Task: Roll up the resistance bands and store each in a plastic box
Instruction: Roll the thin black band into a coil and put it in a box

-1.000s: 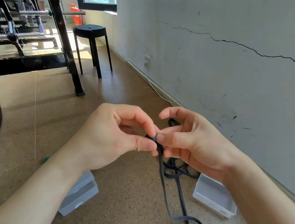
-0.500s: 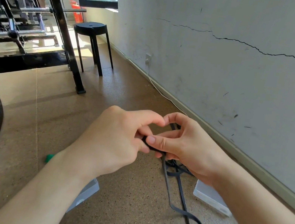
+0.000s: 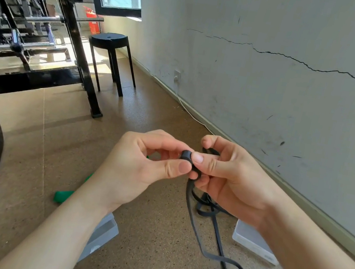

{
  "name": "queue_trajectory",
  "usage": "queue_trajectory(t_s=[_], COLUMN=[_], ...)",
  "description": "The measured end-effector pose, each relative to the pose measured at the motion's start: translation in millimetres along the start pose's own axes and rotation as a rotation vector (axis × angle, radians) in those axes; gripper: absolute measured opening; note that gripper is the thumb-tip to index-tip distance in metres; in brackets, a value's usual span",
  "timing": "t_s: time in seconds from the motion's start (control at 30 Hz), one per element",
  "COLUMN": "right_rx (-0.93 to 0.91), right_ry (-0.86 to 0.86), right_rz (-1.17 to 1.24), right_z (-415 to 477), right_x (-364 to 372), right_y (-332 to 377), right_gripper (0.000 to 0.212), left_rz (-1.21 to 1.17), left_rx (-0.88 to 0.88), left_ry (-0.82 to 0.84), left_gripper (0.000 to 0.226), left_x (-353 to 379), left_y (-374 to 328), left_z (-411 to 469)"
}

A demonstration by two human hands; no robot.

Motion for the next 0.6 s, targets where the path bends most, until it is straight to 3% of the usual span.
queue_trajectory(t_s=[0.07,0.17,0.3,0.6], right_rx=[0.014,0.071,0.152,0.055], right_ry=[0.000,-0.010,-0.002,-0.143], right_rz=[-0.019,-0.076,-0.123,-0.284], right_z=[0.5,-0.3,-3.4,2.2], right_x=[-0.9,-4.9,-8.1,-15.9], right_y=[-0.8,-5.0,-6.0,-3.4], right_gripper=[0.037,0.036,0.028,0.043], left_rz=[0.050,0.325,0.593,0.991], left_rx=[0.018,0.070,0.142,0.278], left_ry=[-0.010,-0.034,-0.126,-0.087], left_gripper=[0.021,0.008,0.016,0.013], left_x=[1.3,4.8,5.9,15.8], left_y=[-2.1,-3.1,-10.2,-21.9], left_z=[-0.4,-0.7,-3.1,-4.3])
Point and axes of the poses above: each hand's wrist, its own z-axis towards the middle knuckle, its own x-axis out of the palm, y = z × x, the point moved 10 cm from there along z, towards the middle knuckle, and after that the axes turned 7 degrees about z, right-handed, at the moved point
